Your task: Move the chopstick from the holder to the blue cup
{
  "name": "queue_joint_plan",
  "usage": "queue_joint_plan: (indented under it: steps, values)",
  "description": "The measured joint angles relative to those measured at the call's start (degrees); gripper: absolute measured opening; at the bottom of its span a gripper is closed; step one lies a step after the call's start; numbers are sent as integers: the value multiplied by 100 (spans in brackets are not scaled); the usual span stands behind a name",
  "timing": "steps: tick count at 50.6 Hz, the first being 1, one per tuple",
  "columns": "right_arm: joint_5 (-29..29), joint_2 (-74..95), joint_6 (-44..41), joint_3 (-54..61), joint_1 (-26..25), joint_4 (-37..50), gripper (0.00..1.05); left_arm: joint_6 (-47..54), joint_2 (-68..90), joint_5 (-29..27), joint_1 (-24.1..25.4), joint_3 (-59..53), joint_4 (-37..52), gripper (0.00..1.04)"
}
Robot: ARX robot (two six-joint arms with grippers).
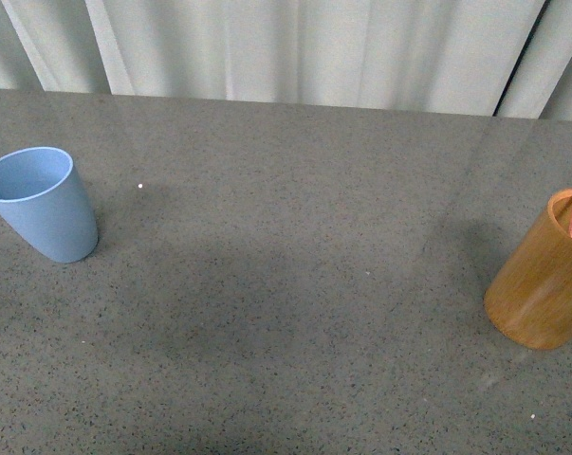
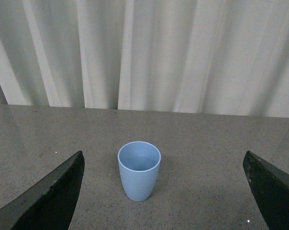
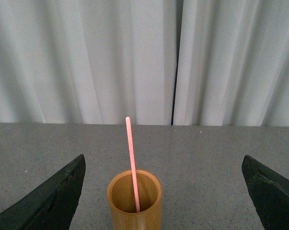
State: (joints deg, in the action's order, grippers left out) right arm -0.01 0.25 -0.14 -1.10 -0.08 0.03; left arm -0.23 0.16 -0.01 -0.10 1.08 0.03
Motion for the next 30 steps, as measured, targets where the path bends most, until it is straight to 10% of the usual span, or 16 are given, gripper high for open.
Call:
queue_joint_plan:
  steps: [30]
  values:
    - [0,0,0,0,0,0,95,0,0,0,0,0,0,98]
